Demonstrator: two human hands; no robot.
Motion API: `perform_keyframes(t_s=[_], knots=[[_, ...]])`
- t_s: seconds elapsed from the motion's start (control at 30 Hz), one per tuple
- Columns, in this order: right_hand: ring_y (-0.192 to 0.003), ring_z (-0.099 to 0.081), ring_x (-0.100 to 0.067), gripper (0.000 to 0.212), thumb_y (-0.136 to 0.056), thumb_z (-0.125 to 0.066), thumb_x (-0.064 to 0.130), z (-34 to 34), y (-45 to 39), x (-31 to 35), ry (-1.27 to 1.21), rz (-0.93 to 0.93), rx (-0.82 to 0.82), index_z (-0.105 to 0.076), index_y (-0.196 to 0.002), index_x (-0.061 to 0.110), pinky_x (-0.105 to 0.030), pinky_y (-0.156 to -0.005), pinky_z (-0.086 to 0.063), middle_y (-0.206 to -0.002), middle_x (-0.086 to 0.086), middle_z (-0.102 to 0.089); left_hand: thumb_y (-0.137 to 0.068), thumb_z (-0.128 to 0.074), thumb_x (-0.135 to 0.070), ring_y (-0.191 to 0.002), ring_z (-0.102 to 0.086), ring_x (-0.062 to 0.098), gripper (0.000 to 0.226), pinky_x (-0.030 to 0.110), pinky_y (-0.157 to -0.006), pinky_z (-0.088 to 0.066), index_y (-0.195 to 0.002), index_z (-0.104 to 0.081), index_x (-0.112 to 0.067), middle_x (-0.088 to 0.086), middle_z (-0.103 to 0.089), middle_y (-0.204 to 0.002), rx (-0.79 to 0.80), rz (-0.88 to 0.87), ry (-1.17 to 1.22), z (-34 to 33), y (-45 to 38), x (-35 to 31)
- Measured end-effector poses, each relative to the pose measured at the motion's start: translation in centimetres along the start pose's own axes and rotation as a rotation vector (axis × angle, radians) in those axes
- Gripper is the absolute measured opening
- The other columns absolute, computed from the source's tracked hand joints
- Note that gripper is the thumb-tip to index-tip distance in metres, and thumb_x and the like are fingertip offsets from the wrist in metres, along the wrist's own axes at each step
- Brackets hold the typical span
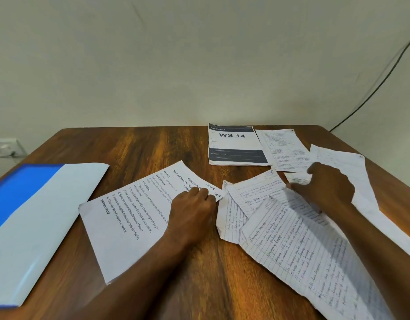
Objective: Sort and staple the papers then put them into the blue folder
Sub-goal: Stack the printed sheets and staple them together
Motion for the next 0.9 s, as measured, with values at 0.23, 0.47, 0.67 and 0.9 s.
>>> perform_keyframes(t_s=[0.23, 0.47, 0.67, 0.9], knots=[[-0.067, -0.076, -0.020, 0.048, -0.087, -0.068, 0.066, -2.8, 11.4, 13.4, -0.714, 0.259, 0.611, -0.077, -0.086, 0.018, -0.028, -0.053, -0.053, -0.075, 0.002, -0.079, -0.072, -0.091, -0.019, -0.051, -0.056, 0.021, 0.024, 0.027, -0.052, -0.024, -0.067, -0.068, -0.012, 0.005, -0.062, -0.062, -0.127, 0.004, 0.024, 1.2, -0.1, 0.4], [-0.071, -0.077, -0.020, 0.013, -0.101, -0.067, 0.031, -4.7, 11.4, 17.0, -0.989, 0.239, 0.515, -0.076, -0.103, 0.021, -0.031, -0.054, -0.055, -0.081, -0.003, -0.079, -0.086, -0.077, -0.028, -0.055, -0.057, 0.017, 0.018, 0.025, -0.055, -0.024, -0.074, -0.072, -0.015, 0.000, -0.064, -0.067, -0.297, 0.075, 0.180, 2.2, 0.4, 1.7], [-0.079, -0.077, -0.013, 0.016, -0.105, -0.060, 0.021, -3.7, 8.0, 16.9, -1.056, 0.253, 0.398, -0.068, -0.115, 0.030, -0.027, -0.057, -0.060, -0.098, 0.005, -0.079, -0.082, -0.075, -0.066, -0.095, -0.070, 0.001, 0.055, 0.030, -0.081, -0.061, -0.123, -0.075, -0.029, -0.014, -0.077, -0.115, -0.202, 0.380, 0.671, 1.4, 0.5, 6.2], [-0.083, -0.078, -0.027, 0.018, -0.108, -0.056, 0.019, -2.3, 2.2, 16.6, -1.224, 0.142, 0.331, -0.067, -0.120, 0.016, -0.046, -0.064, -0.066, -0.098, -0.008, -0.079, -0.088, -0.079, -0.048, -0.134, -0.057, 0.024, 0.082, 0.049, -0.109, -0.051, -0.157, -0.042, -0.023, 0.002, -0.055, -0.152, -0.126, 0.769, 0.604, 0.1, 1.4, 14.1]])
Point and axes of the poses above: each hand's wrist, its own y-axis away from the middle knuckle, its own z-axis out of the back of the hand, x = y × z, the point moved 7 cm from there along -y, towards the middle knuckle
